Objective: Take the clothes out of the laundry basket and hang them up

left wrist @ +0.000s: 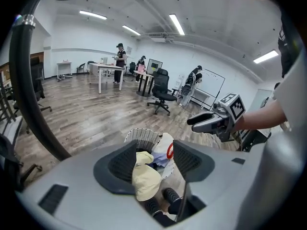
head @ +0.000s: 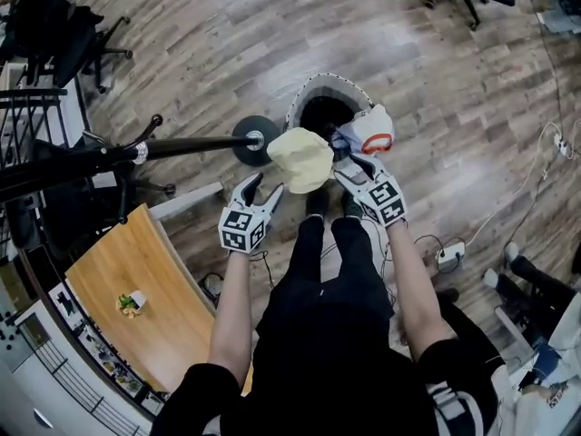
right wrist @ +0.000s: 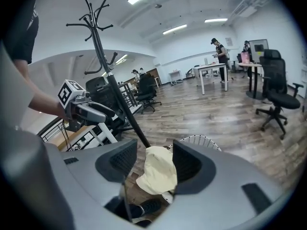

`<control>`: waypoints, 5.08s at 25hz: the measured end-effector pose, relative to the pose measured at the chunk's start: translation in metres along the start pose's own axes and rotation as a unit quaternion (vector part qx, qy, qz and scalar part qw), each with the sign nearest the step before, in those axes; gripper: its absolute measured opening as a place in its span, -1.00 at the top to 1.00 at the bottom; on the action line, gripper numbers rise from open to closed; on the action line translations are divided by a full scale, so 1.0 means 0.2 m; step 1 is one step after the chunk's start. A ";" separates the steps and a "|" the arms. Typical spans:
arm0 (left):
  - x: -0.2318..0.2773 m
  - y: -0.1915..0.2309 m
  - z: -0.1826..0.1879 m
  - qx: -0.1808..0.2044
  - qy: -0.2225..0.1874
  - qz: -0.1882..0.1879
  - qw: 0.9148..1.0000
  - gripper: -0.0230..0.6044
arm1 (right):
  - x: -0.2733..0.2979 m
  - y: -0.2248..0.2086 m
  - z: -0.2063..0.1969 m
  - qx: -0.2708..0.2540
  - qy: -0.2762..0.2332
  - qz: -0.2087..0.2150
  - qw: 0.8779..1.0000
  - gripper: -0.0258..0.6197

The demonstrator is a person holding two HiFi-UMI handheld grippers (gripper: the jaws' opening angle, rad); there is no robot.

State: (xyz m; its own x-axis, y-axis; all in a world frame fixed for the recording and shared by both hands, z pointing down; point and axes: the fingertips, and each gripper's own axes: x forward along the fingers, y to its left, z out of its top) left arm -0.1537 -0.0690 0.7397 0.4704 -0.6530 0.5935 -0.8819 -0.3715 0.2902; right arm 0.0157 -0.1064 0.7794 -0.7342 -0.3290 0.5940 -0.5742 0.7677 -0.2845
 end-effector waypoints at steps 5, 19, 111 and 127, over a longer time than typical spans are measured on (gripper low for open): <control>0.12 0.14 -0.10 -0.018 0.006 0.009 1.000 0.11 | 0.14 -0.04 -0.14 0.009 0.021 0.000 1.000 0.17; 0.45 0.34 -0.38 -0.038 0.038 0.011 0.999 0.11 | 0.52 -0.09 -0.47 0.000 0.075 0.040 0.996 0.20; -0.63 -0.12 0.50 -0.019 -0.163 0.172 0.971 0.85 | -0.42 0.20 0.60 -0.109 -0.074 0.060 0.989 0.85; -1.06 -0.23 0.47 0.002 -0.219 0.242 0.945 0.85 | -0.48 0.51 0.82 -0.185 -0.115 0.118 0.969 0.85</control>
State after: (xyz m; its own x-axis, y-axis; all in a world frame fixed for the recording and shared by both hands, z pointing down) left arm -0.2102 0.0240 0.5296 -0.0197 -0.9574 0.2883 -0.9973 0.0391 0.0617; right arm -0.0309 -0.0866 0.5701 -0.9152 -0.2006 0.3496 -0.2419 0.9672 -0.0781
